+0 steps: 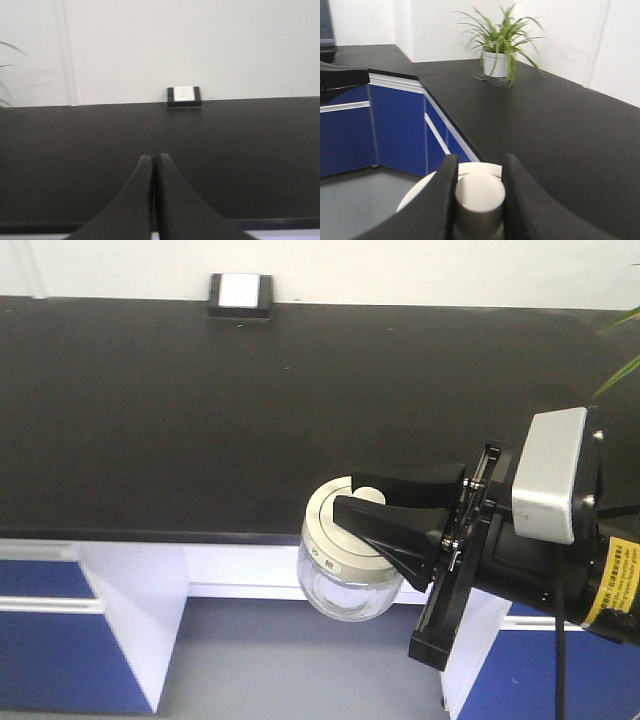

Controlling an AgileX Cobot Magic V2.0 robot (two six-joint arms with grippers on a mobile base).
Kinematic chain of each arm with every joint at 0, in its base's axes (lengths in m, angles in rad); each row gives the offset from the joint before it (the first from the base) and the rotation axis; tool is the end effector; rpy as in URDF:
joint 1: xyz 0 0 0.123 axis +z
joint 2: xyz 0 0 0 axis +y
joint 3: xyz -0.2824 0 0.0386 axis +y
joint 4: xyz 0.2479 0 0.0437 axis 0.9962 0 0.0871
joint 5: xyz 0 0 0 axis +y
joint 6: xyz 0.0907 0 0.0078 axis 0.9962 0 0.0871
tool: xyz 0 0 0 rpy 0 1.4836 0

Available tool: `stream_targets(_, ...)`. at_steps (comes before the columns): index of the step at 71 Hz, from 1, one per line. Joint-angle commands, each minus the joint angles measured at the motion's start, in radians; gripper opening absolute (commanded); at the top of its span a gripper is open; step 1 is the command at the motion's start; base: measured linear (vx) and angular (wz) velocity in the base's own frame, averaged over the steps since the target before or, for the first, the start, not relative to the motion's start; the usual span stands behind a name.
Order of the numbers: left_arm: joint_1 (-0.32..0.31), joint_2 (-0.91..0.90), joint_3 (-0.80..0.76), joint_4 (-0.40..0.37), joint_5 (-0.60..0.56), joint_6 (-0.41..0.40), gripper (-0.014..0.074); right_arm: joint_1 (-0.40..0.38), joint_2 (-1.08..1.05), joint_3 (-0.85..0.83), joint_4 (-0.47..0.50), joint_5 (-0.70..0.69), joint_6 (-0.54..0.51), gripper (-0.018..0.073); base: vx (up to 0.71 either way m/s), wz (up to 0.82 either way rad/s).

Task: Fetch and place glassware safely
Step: 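Turn the base to face the black bench top with the jar, then hold the jar in the right gripper above the black bench top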

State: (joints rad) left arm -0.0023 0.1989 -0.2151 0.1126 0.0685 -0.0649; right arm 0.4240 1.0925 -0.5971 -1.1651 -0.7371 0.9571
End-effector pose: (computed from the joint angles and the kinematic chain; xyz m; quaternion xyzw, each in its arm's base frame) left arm 0.0689 0.0006 0.2674 0.0145 0.6944 0.0189 0.7192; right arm 0.1726 0.1395 0.3074 -0.3908 0.6103 0.3431 0.5976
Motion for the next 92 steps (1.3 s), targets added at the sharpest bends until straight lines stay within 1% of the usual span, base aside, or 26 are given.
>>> stream_targets(1, -0.002, 0.011, -0.026, -0.01, -0.069, -0.008, -0.0007, 0.0, -0.017, -0.033, 0.055, -0.061, -0.006, -0.0001, 0.18, -0.38)
stream_targets(33, -0.002, 0.011, -0.026, -0.01, -0.069, -0.008, -0.0007, 0.0, -0.017, -0.033, 0.055, -0.061, -0.006, -0.0001, 0.19, -0.16)
stream_targets(92, -0.002, 0.011, -0.026, -0.01, -0.069, -0.008, -0.0007, 0.0, -0.017, -0.033, 0.055, -0.061, -0.006, -0.0001, 0.14, 0.04)
